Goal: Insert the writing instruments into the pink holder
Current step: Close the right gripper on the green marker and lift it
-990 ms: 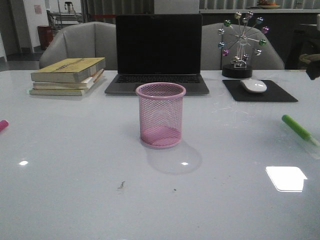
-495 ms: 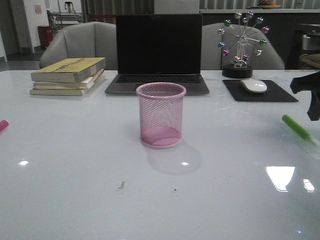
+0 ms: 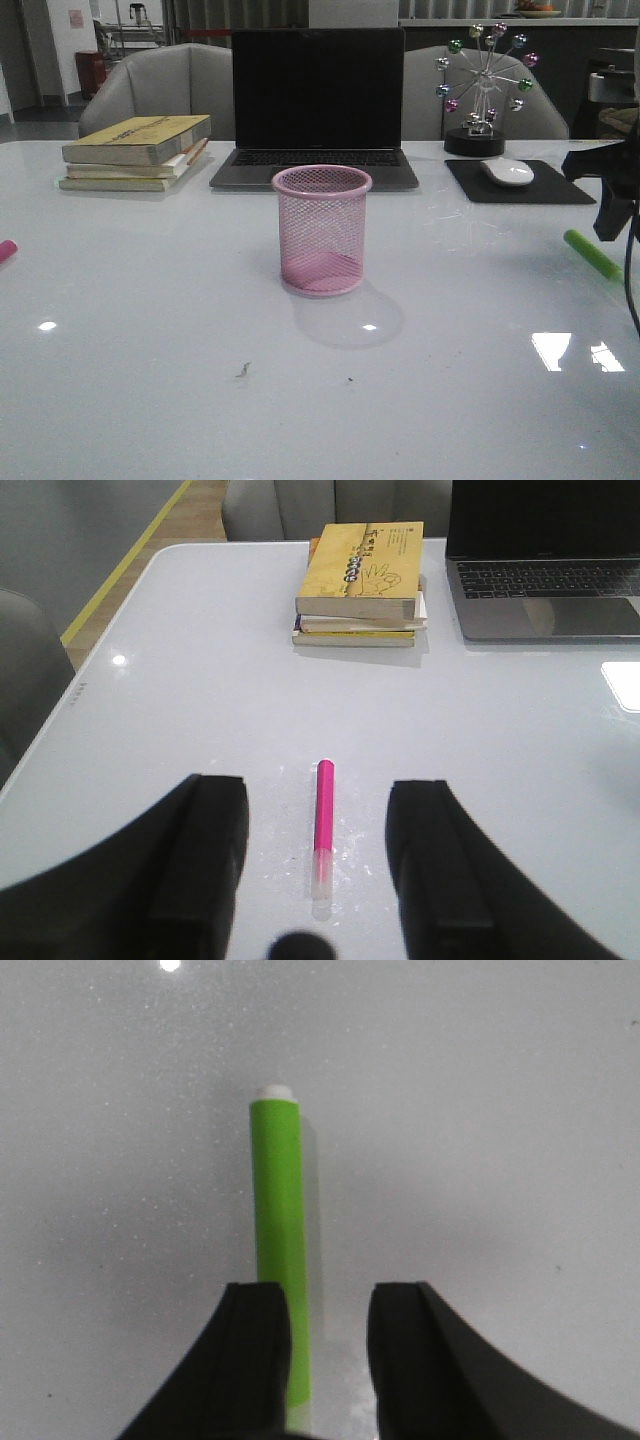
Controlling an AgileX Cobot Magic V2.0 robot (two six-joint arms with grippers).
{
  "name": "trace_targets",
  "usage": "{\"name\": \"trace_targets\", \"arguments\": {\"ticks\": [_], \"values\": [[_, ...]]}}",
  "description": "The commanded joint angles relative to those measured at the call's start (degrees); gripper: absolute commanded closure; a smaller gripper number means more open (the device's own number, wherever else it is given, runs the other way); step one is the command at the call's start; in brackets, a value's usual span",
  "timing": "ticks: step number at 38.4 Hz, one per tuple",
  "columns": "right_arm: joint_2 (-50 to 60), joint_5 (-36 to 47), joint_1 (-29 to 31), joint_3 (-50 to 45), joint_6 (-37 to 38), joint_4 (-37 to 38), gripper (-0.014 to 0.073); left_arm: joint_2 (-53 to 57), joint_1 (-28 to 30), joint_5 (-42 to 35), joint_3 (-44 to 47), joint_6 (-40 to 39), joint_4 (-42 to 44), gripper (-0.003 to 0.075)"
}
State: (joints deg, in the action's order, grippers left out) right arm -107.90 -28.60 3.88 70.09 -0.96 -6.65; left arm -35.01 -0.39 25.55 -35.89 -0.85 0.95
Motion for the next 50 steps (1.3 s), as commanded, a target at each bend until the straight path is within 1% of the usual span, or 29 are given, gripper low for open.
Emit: {"name": "trace_targets", "arguments": {"ticks": [1, 7, 18, 27, 32, 35, 40, 46, 50], "values": [[2.33, 1.69, 0.05, 1.77, -2.0, -1.69, 0.0249, -0.39, -0.37, -4.73, -1.76, -0.15, -0.37, 0.0325], [1.66, 1.82, -0.65, 1.77, -3.61, -2.73, 0.0249, -0.39, -0.37, -4.73, -1.76, -0.15, -0.37, 0.0325], [-1.56, 0.87, -2.15, 1.77, -3.61, -2.73, 0.0249, -0.39, -0.37, -4.73, -1.76, -0.15, -0.37, 0.0325], [-1.79, -0.51, -2.23, 1.77, -3.61, -0.81, 0.0259, -0.39, -0.37, -4.73, -1.76, -0.15, -0.37, 0.0325], [-1.79, -1.99, -2.23, 1.77, -3.61, -0.25, 0.0332, -0.39, -0.37, -4.73, -1.76, -0.15, -0.37, 0.0325], [-1.79, -3.01, -2.23, 1.77, -3.61, -0.26, 0.0402, -0.39, -0.37, -4.73, -1.76, -0.15, -0.37, 0.0325], [-1.79, -5.01, -2.23, 1.77, -3.61, -0.26, 0.0545, -0.39, -0.37, -4.73, -1.76, -0.15, -0.37, 0.0325], [-1.79, -7.13, -2.23, 1.77, -3.61, -0.45, 0.0536, -0.39, -0.37, -4.73, -1.76, -0.15, -0.37, 0.0325], [-1.62, -5.98, -2.35, 1.77, -3.91, -1.19, 0.0536, -0.39, -0.37, -4.73, -1.76, -0.15, -0.37, 0.0325]]}}
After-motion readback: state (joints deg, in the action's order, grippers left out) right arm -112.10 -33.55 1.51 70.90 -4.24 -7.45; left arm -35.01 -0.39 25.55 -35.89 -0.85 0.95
